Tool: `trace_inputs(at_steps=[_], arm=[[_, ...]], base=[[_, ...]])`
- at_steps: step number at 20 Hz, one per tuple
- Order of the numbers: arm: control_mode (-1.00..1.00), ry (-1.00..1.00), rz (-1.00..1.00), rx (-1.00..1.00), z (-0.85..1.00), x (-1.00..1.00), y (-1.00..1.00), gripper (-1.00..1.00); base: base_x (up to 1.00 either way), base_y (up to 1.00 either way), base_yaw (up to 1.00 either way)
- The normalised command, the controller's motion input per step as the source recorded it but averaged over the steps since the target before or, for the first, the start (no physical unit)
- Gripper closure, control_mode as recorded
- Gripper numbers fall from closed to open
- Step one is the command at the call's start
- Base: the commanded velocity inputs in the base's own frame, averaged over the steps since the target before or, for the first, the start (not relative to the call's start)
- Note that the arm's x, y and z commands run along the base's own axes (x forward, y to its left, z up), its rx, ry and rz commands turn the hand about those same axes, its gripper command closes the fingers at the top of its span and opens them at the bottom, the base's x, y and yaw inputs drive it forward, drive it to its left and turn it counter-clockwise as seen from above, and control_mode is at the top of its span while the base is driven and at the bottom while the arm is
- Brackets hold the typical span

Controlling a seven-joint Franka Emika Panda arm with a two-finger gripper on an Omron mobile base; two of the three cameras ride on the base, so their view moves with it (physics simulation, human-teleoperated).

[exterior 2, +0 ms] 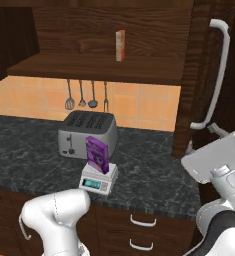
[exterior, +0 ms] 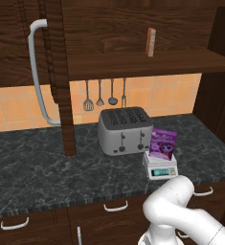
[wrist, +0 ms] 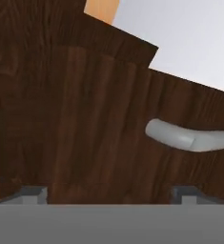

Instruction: Pick the cereal and place it on the digital scale for weighing, and close the cabinet.

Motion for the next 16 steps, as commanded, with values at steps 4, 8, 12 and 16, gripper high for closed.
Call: trace_inputs(at_steps=[4, 8, 12, 16], arm=[[-1.0, 0.08, 0.09, -0.26, 1.0, 0.92, 1.0, -1.0], [-1.0, 0.23, 0.0, -0.2, 0.69, 1.0, 1.0, -1.0], [-1.0, 0.38, -0.05, -0.14, 0.47, 1.0, 1.0, -1.0], [-1.0, 0.06, -0.16, -0.14, 0.02, 1.0, 1.0, -1.0]], base=[[0.0, 0.0, 0.0], [0.0, 0.0, 0.0], [0.0, 0.0, 0.0], [0.0, 0.0, 0.0]])
